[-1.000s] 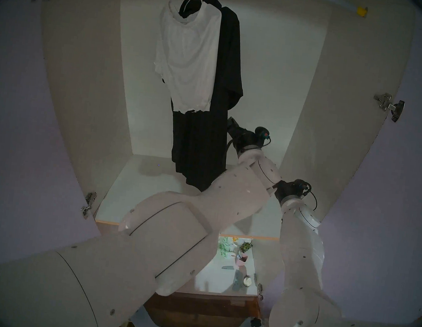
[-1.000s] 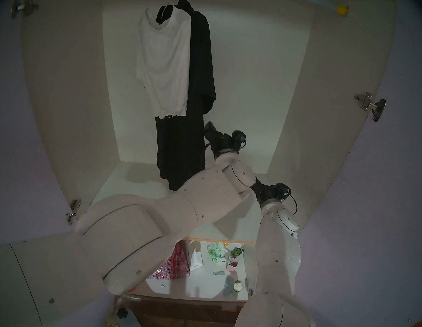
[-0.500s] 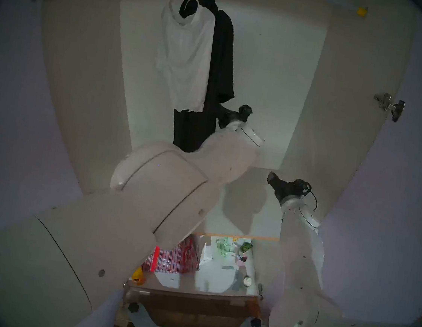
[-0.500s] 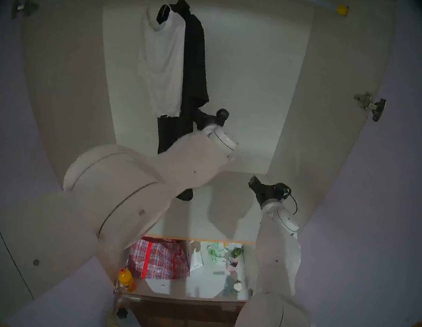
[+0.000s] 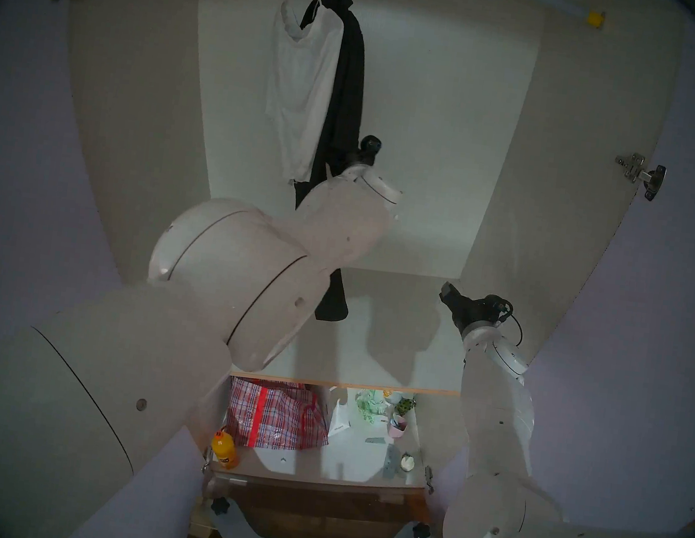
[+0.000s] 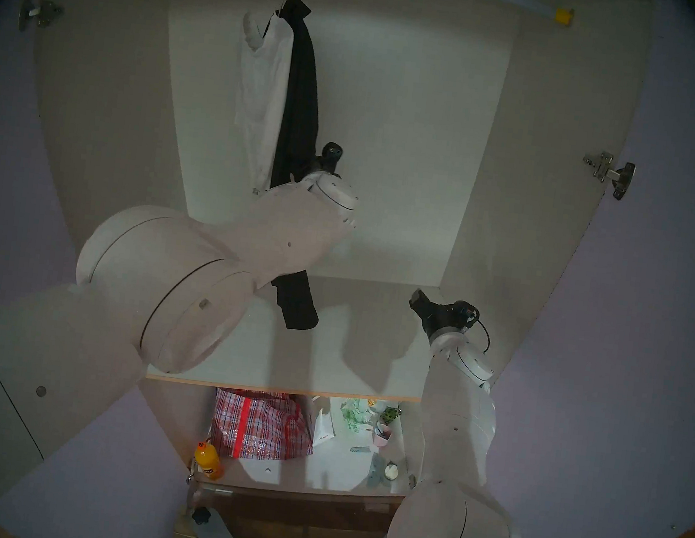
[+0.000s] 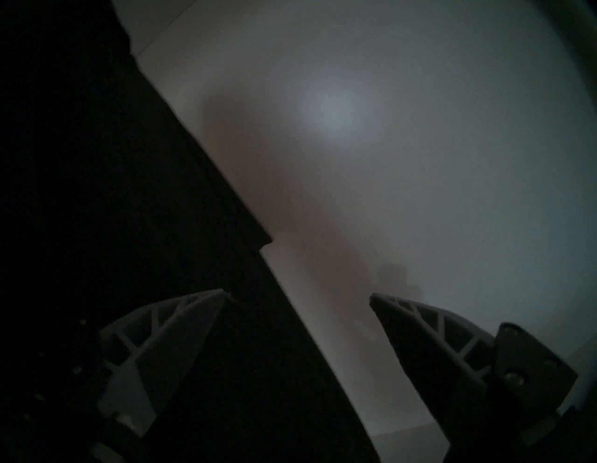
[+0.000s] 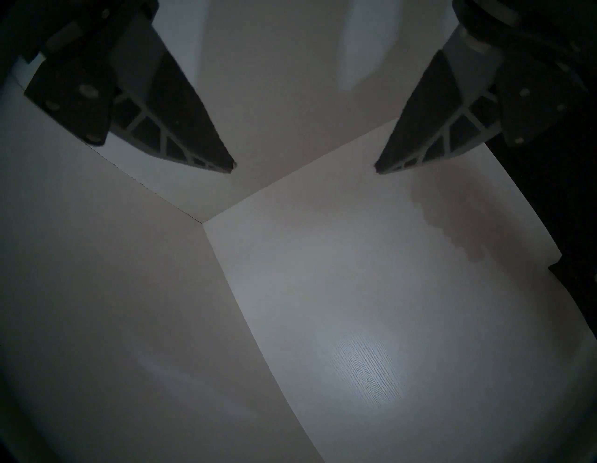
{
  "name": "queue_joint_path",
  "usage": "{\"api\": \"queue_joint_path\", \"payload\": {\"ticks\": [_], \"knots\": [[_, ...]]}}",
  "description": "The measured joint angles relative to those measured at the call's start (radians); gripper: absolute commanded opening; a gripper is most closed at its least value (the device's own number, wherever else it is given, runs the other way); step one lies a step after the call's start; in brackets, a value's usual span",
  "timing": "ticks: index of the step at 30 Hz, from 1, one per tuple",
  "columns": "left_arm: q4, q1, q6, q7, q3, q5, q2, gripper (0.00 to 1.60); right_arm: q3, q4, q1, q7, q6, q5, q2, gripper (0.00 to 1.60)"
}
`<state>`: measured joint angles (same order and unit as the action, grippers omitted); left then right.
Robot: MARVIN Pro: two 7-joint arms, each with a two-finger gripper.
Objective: Move and arrange clothes and pants in the wardrobe
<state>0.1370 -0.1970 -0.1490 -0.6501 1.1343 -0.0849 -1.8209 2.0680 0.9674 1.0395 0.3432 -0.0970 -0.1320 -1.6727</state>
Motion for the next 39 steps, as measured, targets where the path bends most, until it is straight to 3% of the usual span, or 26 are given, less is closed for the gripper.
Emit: {"api": "queue_joint_path", "payload": {"ticks": [7, 12, 17, 22, 24, 29, 35, 39], "knots": [[-0.001, 0.0, 0.023, -0.042, -0.012, -0.006, 0.071, 1.6, 0.0, 0.0, 0.0, 0.0, 0.0, 0.0, 0.001, 1.6], [0.002, 0.003, 0.028, -0.059, -0.022, -0.011, 0.07, 1.6, 0.0, 0.0, 0.0, 0.0, 0.0, 0.0, 0.001, 1.6], [0.008, 0.004, 0.05, -0.029, -0.091, -0.034, 0.066, 1.6, 0.0, 0.0, 0.0, 0.0, 0.0, 0.0, 0.001, 1.6], [0.035, 0.001, 0.124, 0.055, -0.17, -0.044, 0.044, 1.6, 0.0, 0.0, 0.0, 0.0, 0.0, 0.0, 0.001, 1.6], [0.054, -0.002, 0.189, 0.073, -0.181, -0.041, 0.035, 1.6, 0.0, 0.0, 0.0, 0.0, 0.0, 0.0, 0.001, 1.6], [0.089, -0.002, 0.26, 0.033, -0.127, -0.004, 0.022, 1.6, 0.0, 0.0, 0.0, 0.0, 0.0, 0.0, 0.001, 1.6], [0.116, 0.013, 0.267, -0.192, -0.007, 0.056, 0.022, 1.6, 0.0, 0.0, 0.0, 0.0, 0.0, 0.0, 0.0, 1.6], [0.118, 0.023, 0.266, -0.226, 0.013, 0.061, 0.035, 1.6, 0.0, 0.001, 0.0, 0.0, 0.0, 0.0, 0.0, 1.6]]}}
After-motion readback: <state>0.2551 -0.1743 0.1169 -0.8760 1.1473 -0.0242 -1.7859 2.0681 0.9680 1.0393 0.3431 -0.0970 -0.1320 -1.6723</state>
